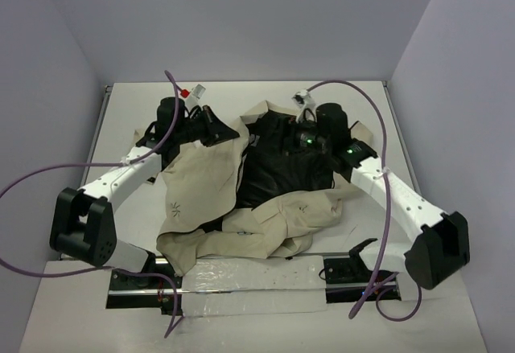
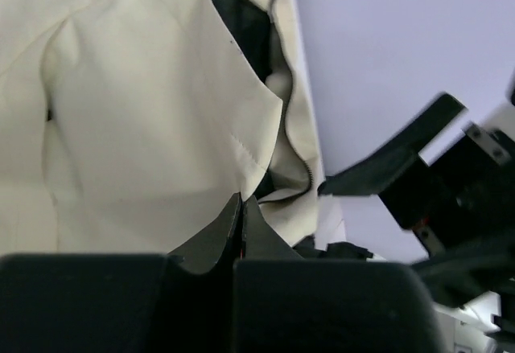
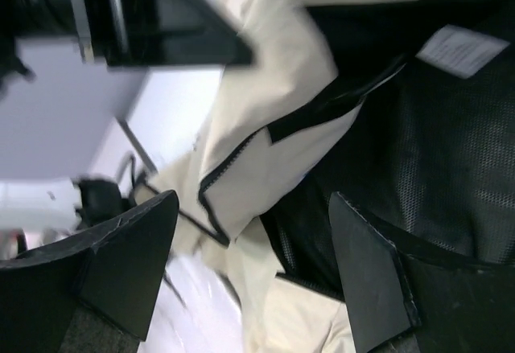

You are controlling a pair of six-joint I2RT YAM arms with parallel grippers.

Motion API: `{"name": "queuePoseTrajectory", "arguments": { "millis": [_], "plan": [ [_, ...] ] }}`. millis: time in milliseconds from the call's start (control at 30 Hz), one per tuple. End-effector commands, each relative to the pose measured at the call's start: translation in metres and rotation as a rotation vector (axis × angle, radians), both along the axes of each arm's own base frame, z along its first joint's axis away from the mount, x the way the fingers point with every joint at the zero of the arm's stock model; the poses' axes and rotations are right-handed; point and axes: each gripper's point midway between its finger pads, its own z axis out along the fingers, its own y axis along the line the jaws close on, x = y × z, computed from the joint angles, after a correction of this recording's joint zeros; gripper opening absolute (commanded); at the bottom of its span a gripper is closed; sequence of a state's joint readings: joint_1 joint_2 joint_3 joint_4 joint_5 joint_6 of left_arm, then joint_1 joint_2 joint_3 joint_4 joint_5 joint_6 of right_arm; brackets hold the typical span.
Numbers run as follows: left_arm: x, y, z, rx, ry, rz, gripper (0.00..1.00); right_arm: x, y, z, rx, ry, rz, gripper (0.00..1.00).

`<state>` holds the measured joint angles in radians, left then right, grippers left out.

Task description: Zip up the jacket

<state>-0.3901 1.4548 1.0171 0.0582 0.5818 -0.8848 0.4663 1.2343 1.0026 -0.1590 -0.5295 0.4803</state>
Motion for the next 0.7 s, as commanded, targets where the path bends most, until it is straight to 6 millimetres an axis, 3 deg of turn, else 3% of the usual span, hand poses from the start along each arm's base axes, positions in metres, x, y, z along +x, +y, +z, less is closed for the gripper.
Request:
{"name": "queuePoseTrajectory", "arguments": {
  "millis": [0, 300, 667],
  "plan": [
    [-0.013, -0.004, 0.051, -0.139, -0.15, -0.06, 0.0, 0.009, -0.012, 0.03, 0.227, 0.036, -0.084, 0.83],
    [-0.03, -0.007, 0.081, -0.252, -0.198, -0.119, 0.0, 0.027, 0.01, 0.022, 0.384, 0.153, -0.021, 0.83],
    [-0.034, -0.006, 0.107, -0.269, -0.246, -0.131, 0.0, 0.018, 0.039, 0.029, 0.528, 0.21, 0.141, 0.9]
  ]
}}
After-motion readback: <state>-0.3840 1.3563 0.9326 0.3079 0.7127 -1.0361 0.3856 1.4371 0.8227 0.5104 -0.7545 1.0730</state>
